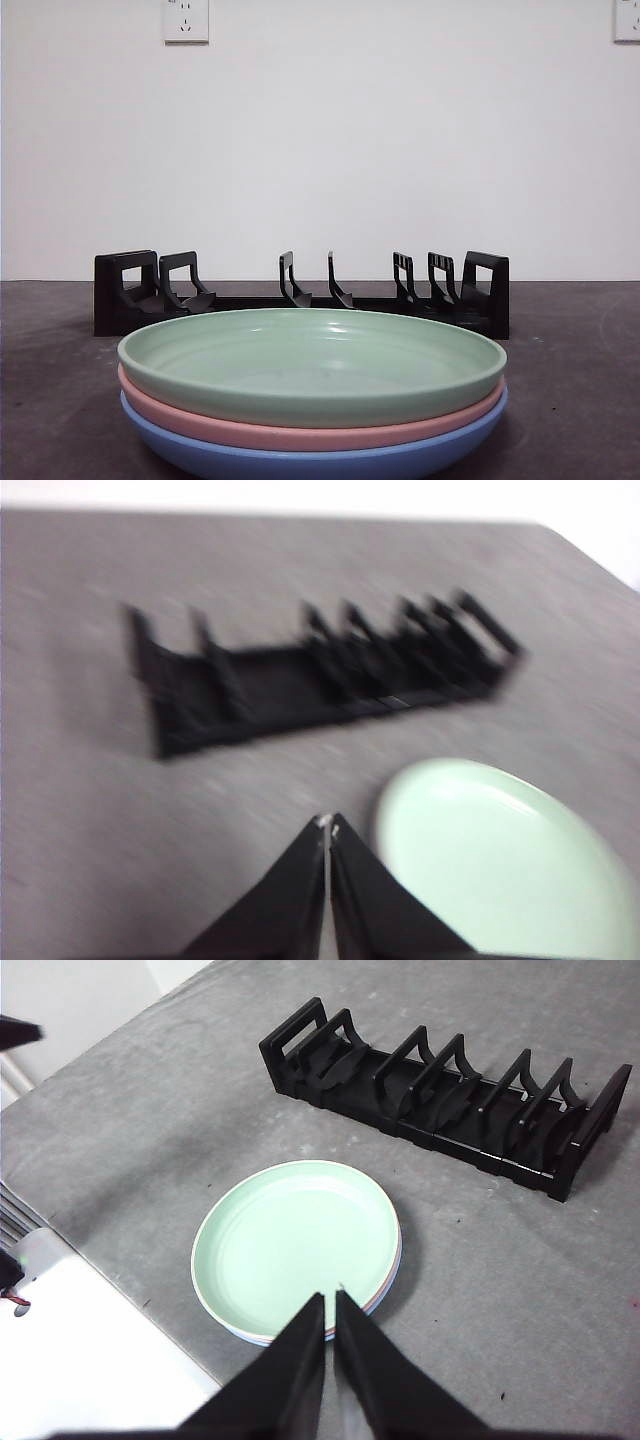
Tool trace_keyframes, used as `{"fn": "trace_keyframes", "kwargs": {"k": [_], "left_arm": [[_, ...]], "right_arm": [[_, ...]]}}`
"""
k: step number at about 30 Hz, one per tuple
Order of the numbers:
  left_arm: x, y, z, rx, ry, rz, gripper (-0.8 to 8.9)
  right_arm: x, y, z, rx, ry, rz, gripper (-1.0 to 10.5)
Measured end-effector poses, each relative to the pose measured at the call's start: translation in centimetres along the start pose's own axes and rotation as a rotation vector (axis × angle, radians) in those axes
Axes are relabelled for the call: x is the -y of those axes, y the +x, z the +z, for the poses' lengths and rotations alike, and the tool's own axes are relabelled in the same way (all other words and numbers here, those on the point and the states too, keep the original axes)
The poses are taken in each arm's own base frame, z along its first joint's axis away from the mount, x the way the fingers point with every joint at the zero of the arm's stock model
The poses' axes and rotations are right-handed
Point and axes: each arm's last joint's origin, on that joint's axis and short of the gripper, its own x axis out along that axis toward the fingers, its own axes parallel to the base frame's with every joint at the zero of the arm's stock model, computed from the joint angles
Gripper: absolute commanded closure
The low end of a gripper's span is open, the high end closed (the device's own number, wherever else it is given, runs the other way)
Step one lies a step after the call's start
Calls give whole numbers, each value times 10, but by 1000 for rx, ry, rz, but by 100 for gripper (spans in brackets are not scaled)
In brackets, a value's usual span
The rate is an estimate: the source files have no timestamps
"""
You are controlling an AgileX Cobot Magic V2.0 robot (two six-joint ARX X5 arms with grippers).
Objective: Place the plate
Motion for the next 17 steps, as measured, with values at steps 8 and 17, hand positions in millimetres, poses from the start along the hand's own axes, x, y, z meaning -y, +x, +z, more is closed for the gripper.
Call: {"fn": "trace_keyframes", "kwargs": {"k": [8,17], "left_arm": [[-35,38,-74,213,99,212,807],[-50,56,-121,236,4,312,807]], "right_arm": [[0,0,0,0,0,0,931],[0,0,0,0,0,0,931]]}}
